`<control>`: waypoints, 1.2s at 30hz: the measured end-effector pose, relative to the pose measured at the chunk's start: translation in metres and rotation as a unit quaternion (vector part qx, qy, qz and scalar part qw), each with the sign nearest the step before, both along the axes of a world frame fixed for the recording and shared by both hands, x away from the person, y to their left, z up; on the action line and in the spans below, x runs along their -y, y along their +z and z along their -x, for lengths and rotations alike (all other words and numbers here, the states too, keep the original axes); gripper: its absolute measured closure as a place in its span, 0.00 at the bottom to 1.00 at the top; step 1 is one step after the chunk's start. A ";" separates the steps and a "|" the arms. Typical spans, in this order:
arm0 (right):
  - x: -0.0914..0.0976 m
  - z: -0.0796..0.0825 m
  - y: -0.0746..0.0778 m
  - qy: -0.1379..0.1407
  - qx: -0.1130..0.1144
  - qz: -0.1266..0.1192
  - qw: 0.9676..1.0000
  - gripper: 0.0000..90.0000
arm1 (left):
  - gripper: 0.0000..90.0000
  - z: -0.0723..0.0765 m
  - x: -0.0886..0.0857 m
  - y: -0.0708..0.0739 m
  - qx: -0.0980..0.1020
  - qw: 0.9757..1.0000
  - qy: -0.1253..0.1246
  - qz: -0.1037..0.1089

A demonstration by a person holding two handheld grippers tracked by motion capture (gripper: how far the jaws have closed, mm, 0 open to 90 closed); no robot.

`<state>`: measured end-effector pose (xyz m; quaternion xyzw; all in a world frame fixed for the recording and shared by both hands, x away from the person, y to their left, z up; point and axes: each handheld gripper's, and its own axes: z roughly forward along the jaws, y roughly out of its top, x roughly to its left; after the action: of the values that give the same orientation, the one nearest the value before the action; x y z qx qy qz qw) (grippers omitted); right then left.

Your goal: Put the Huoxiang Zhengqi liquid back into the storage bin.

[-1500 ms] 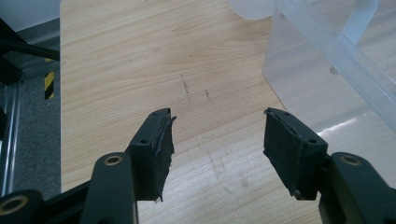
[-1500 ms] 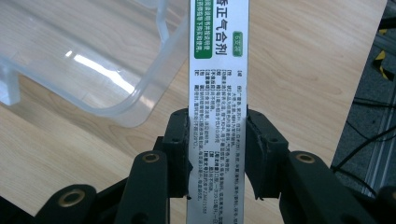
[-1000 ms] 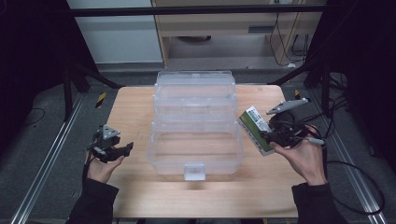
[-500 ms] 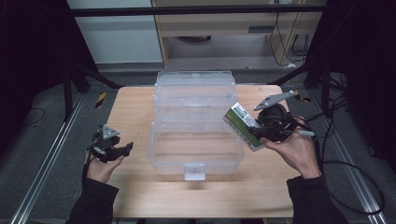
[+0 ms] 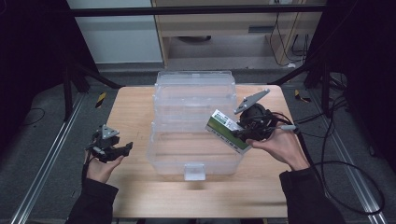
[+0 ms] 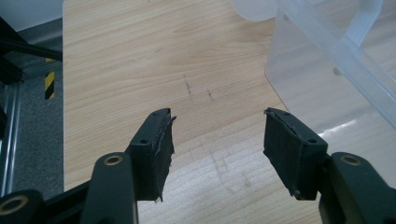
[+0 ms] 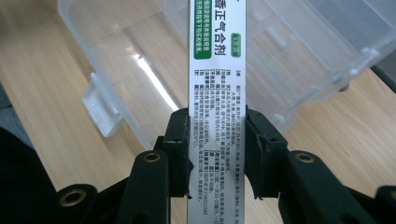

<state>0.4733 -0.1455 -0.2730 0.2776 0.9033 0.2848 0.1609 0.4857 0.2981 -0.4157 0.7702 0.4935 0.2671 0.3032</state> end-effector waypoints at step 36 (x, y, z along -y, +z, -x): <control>-0.021 -0.040 -0.020 0.184 -0.052 0.036 0.981 0.72 | 0.46 -0.002 -0.002 -0.002 -0.004 1.000 0.001 0.003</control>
<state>0.5132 -0.1244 -0.2931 0.1155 0.9556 0.2622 0.0685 0.4873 0.3003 -0.4173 0.7699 0.4964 0.2629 0.3028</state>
